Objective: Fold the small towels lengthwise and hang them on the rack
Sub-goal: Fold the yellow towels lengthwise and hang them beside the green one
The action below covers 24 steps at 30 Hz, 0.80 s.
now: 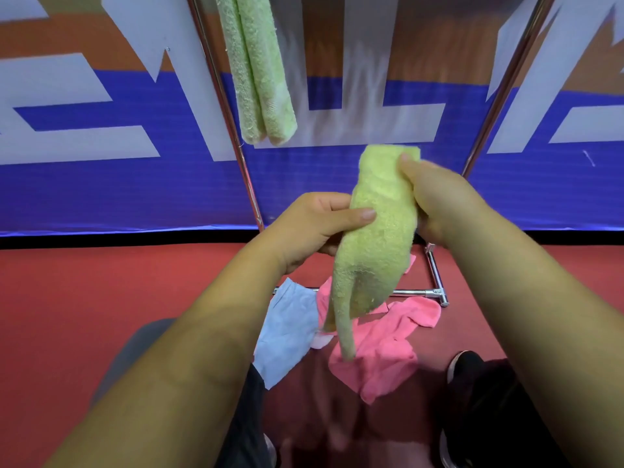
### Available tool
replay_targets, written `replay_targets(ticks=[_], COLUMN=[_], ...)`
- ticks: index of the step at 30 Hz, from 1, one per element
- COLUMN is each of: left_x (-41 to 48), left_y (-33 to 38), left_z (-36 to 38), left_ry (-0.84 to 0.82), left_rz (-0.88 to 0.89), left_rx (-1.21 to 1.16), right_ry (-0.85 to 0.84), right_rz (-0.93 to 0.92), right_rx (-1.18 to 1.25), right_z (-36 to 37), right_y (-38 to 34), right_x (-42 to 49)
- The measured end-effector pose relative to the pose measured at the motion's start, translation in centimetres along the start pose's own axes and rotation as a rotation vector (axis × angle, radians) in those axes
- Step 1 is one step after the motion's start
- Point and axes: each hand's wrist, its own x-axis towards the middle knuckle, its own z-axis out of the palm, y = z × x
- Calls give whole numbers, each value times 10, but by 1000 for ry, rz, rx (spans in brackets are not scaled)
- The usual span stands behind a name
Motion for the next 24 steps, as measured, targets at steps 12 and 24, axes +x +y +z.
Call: replay_targets(ticks=[12,24], left_x=[16,20], left_y=[-11,-19], left_z=[-21,-44], left_ry=[396,431], left_rz=[-171,-279], left_rx=[-507,-827], right_ry=[-349,-416], right_rz=[397,97], right_rx=[-67,-117], right_z=[17,38], right_y=[36,45], right_x=[-3,-19])
